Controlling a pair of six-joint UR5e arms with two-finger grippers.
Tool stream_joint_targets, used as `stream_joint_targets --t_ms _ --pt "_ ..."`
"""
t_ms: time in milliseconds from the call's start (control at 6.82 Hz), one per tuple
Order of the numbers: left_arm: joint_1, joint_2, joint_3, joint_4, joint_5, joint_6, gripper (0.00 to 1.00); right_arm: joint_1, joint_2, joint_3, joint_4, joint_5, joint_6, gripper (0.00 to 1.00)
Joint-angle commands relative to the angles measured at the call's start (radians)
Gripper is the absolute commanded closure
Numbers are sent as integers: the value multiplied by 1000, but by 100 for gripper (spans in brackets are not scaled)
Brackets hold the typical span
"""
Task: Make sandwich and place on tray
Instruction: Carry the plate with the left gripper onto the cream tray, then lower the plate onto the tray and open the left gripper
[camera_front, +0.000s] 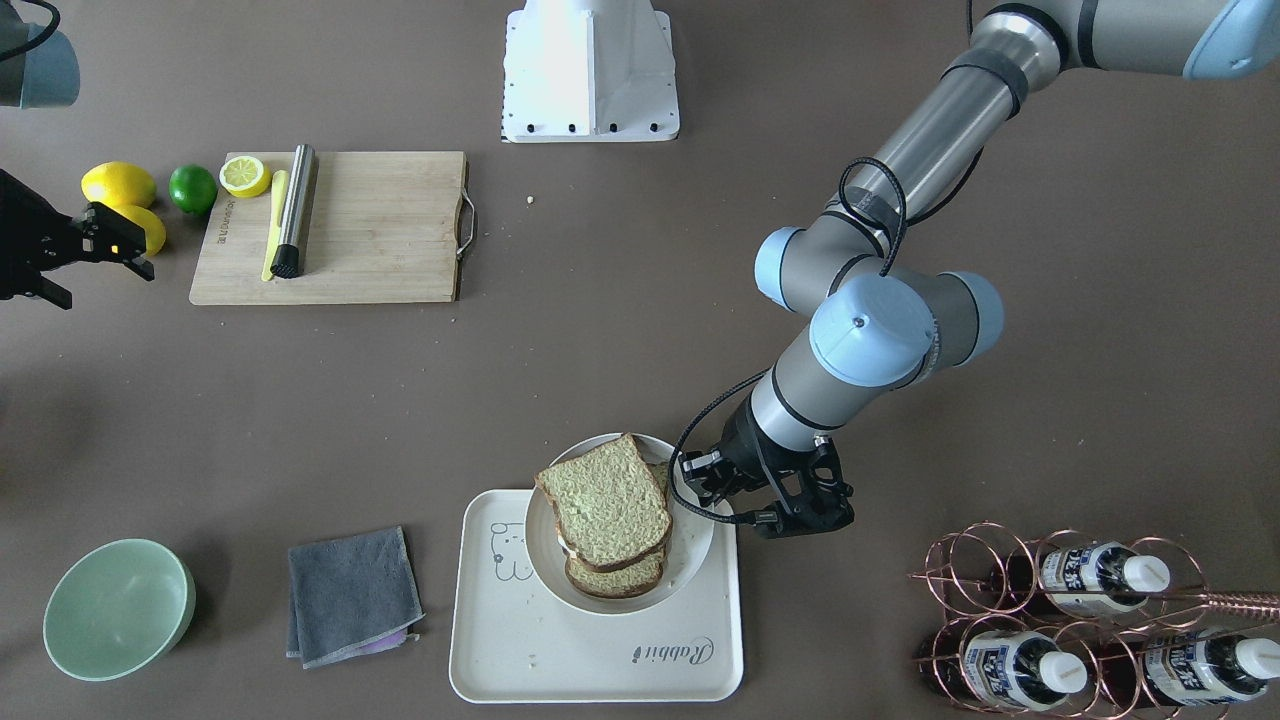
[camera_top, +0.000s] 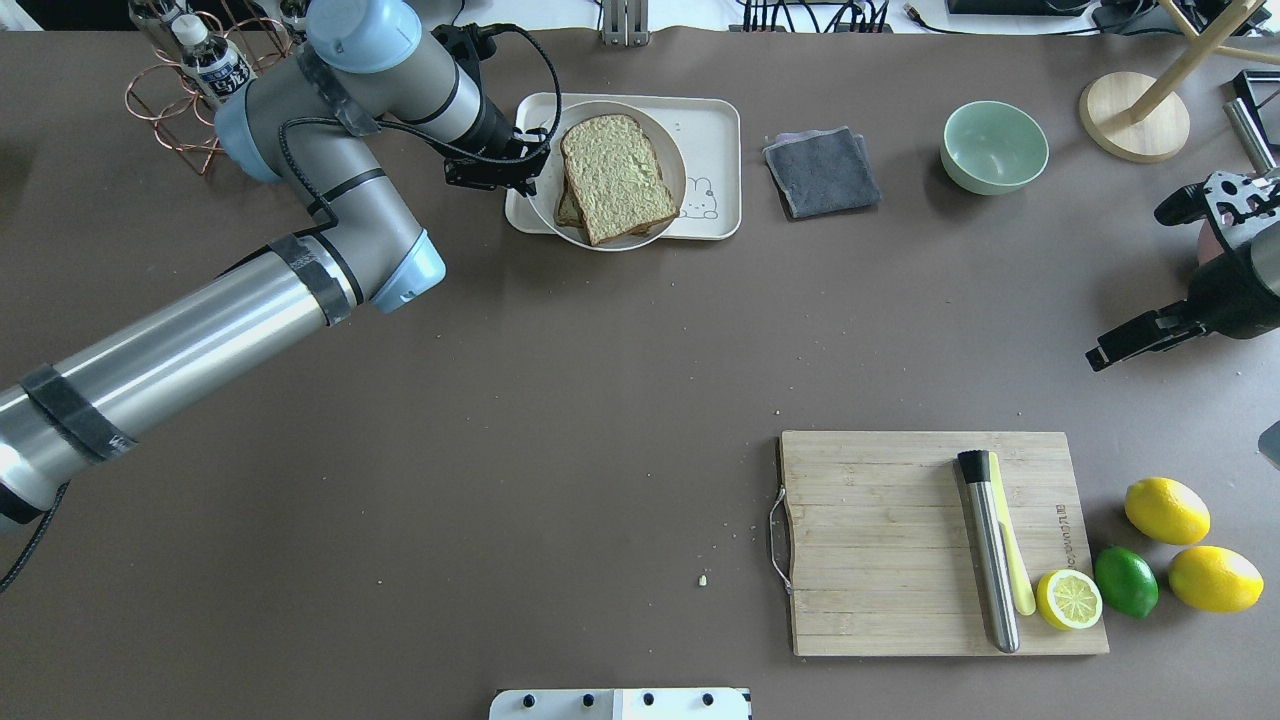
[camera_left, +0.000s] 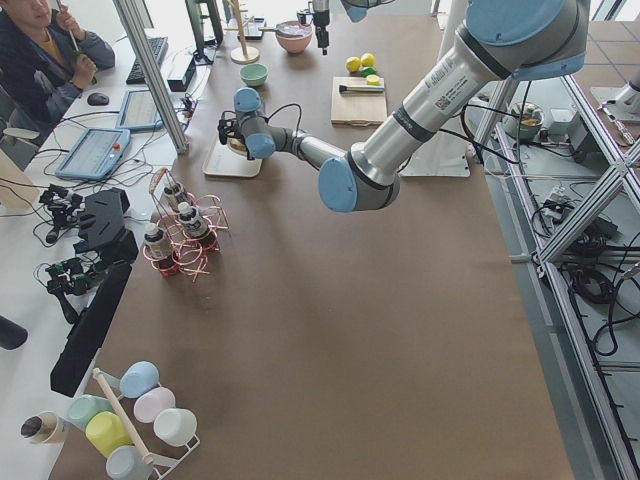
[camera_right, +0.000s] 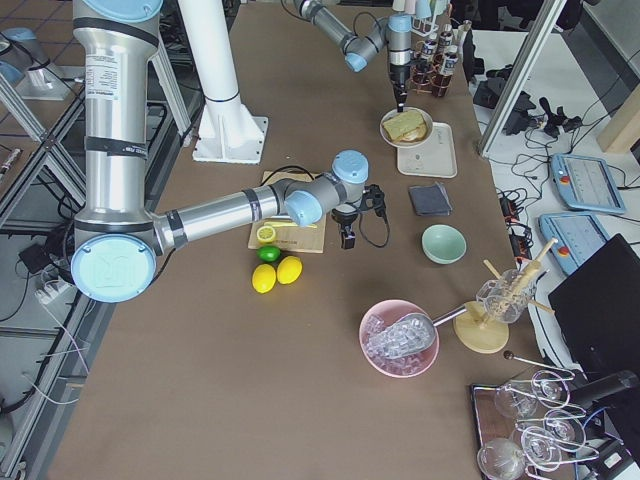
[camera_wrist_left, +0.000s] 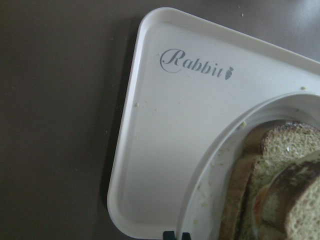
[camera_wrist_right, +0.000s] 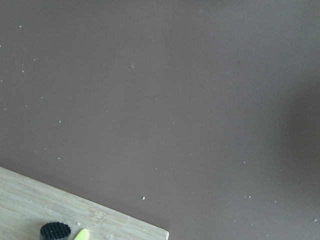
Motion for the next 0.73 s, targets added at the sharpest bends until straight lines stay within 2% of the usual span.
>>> stream_joint_targets --t_ms 0,587 --pt "-3 -62 138 -63 6 3 100 -8 4 6 1 0 0 0" --pt "0 -106 193 -79 58 -9 100 -25 4 6 3 -5 2 0"
